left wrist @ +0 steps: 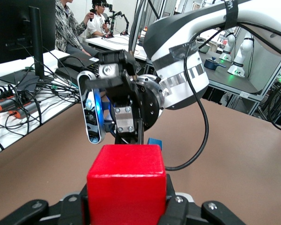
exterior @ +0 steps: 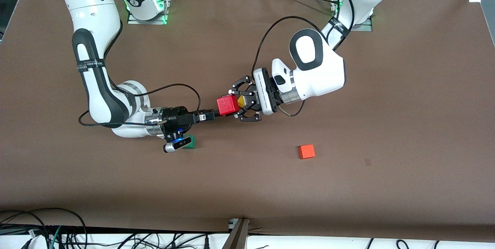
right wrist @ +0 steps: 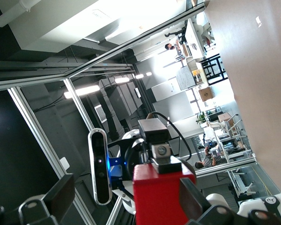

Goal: Pass red block to right arm, stack on blue
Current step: 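Close the right gripper on the red cube held by the left gripper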

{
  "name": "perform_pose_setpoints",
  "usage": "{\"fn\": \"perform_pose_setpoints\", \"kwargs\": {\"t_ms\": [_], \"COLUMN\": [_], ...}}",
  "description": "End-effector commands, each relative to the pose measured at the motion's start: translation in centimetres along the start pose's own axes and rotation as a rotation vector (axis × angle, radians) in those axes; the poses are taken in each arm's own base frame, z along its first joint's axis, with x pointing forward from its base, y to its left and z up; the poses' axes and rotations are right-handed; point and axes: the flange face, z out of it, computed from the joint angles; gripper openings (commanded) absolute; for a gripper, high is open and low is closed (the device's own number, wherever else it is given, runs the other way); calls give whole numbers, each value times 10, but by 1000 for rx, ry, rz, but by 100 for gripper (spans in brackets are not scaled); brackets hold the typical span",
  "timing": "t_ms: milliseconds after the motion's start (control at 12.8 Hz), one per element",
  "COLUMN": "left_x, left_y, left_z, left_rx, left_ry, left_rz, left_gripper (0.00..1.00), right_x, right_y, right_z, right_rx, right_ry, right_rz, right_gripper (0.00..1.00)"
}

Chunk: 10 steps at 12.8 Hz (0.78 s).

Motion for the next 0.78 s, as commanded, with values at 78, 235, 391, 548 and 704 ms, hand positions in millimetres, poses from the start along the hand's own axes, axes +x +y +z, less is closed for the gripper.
{"fn": "perform_pose_setpoints", "kwargs": {"t_ms": [78,235,391,548,704], "left_x": [13,22,25,21,23], "left_y": [-1,-4,-4,-2,-2], "left_z": [1,0,-1,5,5], "left_rx": [6,11,13,9,17], "left_ry": [43,61,67,63,65], "left_rz": [20,26,30,25,27], "left_gripper": [0,0,0,0,0], "right_x": [-1,-1,-1,-3,-5], "right_y": [8,11,11,9,8], "right_z": [1,3,2,4,6], "right_rx": [-25,-31,-33,-34,-31], "right_ry": [12,16,14,13,3], "right_rz": [-78,-77,-76,-71,-63], "right_gripper": [100,100,100,100,100]}}
